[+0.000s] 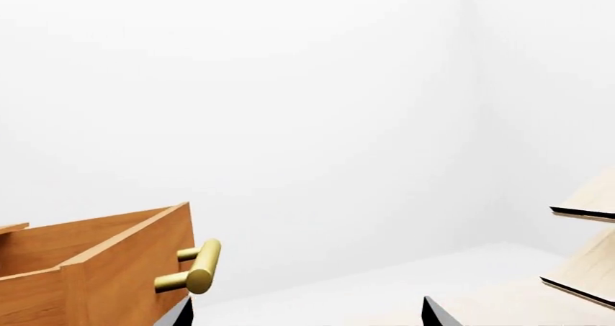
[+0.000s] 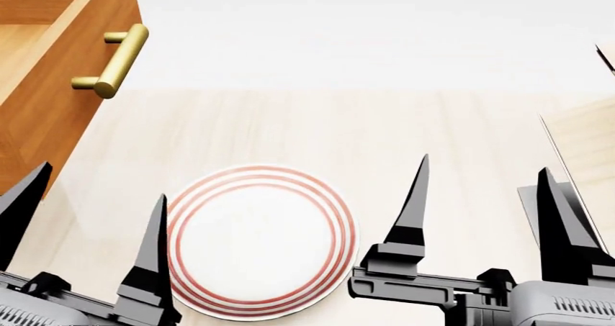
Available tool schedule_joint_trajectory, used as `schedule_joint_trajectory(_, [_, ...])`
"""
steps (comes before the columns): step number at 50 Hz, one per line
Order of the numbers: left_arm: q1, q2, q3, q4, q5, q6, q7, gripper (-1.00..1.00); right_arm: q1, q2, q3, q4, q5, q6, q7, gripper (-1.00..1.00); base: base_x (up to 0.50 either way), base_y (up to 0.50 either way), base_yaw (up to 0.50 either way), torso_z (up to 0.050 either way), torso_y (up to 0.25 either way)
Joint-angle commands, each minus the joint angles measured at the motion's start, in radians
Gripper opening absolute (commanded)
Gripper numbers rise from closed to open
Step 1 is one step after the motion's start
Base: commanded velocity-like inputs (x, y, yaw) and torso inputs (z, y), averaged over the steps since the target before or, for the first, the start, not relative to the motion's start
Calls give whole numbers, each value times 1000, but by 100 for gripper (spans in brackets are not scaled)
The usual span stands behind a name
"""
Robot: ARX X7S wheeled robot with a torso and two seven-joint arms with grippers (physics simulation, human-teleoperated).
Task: Close the top drawer of the cabinet.
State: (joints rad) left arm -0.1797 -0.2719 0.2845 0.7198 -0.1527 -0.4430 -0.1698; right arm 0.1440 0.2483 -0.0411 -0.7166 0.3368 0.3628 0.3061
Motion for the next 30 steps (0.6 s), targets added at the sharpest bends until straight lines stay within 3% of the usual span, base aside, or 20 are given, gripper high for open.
schedule_joint_trajectory(1, [-46, 5, 32, -10, -3, -31, 8, 100, -2, 7, -3, 10, 11, -12, 6, 100, 0, 0, 0, 0, 0])
schedule_joint_trajectory(11, [-136, 37, 61, -115, 13, -52, 2, 100, -9, 16, 5, 5, 26, -21, 13, 100, 0, 0, 0, 0, 0])
schedule_joint_trajectory(14, [-170, 53, 33, -148, -36, -111, 11, 100, -9, 16, 5, 12, 31, -26, 13, 100, 0, 0, 0, 0, 0])
schedule_joint_trajectory(15, [-296, 114, -38, -283, -102, -240, -6, 100, -4, 17, 4, 10, 38, -22, 12, 100, 0, 0, 0, 0, 0])
schedule_joint_trajectory(30, [-313, 117, -42, -315, -115, -237, -19, 100, -10, 26, -4, 18, 42, -36, 18, 100, 0, 0, 0, 0, 0])
